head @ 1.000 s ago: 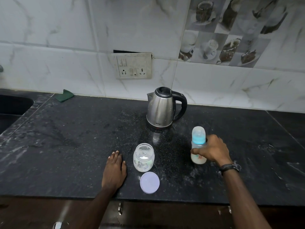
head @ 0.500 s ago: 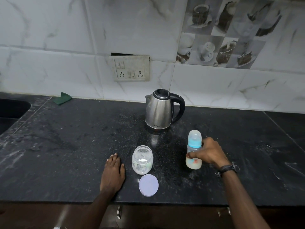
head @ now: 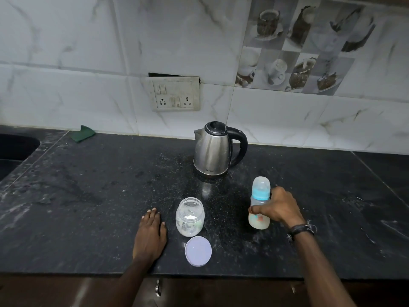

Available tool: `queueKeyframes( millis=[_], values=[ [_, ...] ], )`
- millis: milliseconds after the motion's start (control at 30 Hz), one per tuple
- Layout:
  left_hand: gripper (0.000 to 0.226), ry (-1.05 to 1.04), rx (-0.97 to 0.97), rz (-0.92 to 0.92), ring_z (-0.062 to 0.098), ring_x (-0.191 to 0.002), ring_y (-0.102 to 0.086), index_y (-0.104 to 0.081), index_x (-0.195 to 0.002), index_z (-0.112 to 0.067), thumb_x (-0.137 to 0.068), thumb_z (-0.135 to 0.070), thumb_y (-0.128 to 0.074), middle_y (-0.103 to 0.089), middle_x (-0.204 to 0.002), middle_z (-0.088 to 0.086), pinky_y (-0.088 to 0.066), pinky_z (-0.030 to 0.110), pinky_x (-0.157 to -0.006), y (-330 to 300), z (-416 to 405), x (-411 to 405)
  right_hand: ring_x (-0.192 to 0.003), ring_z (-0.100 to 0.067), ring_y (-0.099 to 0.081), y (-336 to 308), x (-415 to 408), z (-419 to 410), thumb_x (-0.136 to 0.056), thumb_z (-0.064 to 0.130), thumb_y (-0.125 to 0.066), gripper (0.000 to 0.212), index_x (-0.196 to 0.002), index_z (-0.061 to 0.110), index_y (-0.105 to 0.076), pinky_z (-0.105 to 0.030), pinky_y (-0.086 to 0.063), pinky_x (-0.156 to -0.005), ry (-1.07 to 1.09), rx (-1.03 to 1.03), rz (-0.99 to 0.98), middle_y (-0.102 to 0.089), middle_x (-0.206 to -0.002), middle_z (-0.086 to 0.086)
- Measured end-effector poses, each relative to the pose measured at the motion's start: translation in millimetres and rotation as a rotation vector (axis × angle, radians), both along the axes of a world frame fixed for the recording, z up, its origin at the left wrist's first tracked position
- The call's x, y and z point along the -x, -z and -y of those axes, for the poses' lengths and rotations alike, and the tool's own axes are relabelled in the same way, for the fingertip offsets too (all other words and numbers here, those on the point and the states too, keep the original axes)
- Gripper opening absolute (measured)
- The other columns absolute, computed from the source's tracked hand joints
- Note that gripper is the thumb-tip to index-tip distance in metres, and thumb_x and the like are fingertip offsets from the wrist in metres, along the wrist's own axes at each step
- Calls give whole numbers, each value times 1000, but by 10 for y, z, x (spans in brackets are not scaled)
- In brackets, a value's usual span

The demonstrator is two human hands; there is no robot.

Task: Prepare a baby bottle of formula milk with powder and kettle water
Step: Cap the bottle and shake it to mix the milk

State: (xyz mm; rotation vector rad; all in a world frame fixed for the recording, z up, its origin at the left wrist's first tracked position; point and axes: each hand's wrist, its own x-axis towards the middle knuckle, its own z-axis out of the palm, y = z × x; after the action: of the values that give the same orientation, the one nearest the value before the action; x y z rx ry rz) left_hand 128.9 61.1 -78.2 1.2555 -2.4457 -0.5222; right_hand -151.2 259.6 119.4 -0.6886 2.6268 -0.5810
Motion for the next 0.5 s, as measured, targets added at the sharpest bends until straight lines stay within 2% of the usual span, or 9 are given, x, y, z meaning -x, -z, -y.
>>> queueKeyframes(
  millis=[67, 167, 233, 367, 467, 500],
  values=[
    [63, 2, -1, -1, 39, -131, -52, -64, -124, 5, -94, -38, -29, -57, -139, 23, -36, 48, -114, 0, -2, 0, -91, -23, -67, 1, -17, 2, -46, 51, -89, 70, -102, 16, -63, -38, -56, -77, -14, -21, -5, -68, -102, -2],
    [63, 5, 0, 3, 39, -131, -52, -64, -124, 5, -95, -38, -29, -57, -138, 24, -37, 49, -114, 0, 4, 2, -86, -20, -68, 8, -14, 7, -46, 49, -89, 63, -95, 16, -67, -36, -56, -75, -3, 37, 18, -71, -97, -2],
    [63, 2, -2, 5, 39, -130, -53, -64, -124, 5, -95, -38, -29, -57, -138, 24, -37, 49, -114, 6, 5, -2, -90, -23, -67, -6, -28, 0, -45, 51, -88, 69, -100, 16, -64, -38, -57, -76, -8, -9, -16, -68, -100, -1],
    [62, 10, 1, 3, 39, -130, -53, -65, -123, 5, -95, -38, -29, -57, -137, 24, -37, 49, -113, -9, 5, 2, -83, -17, -67, 12, -25, 2, -51, 43, -91, 52, -90, 17, -68, -32, -54, -71, -14, 55, 40, -72, -96, -1],
    [63, 4, 0, -2, 39, -131, -52, -64, -124, 5, -94, -38, -28, -57, -139, 24, -36, 48, -114, -10, -9, -3, -89, -22, -67, 28, -19, 0, -48, 48, -90, 66, -99, 16, -64, -36, -56, -75, -22, -3, 8, -68, -100, -1],
    [63, 5, 1, -6, 39, -131, -51, -64, -125, 5, -94, -38, -28, -56, -139, 24, -36, 48, -114, -9, -11, -7, -88, -20, -68, 50, -14, -1, -47, 48, -90, 65, -98, 16, -66, -36, -57, -76, -30, 5, 28, -70, -99, -1]
  ],
)
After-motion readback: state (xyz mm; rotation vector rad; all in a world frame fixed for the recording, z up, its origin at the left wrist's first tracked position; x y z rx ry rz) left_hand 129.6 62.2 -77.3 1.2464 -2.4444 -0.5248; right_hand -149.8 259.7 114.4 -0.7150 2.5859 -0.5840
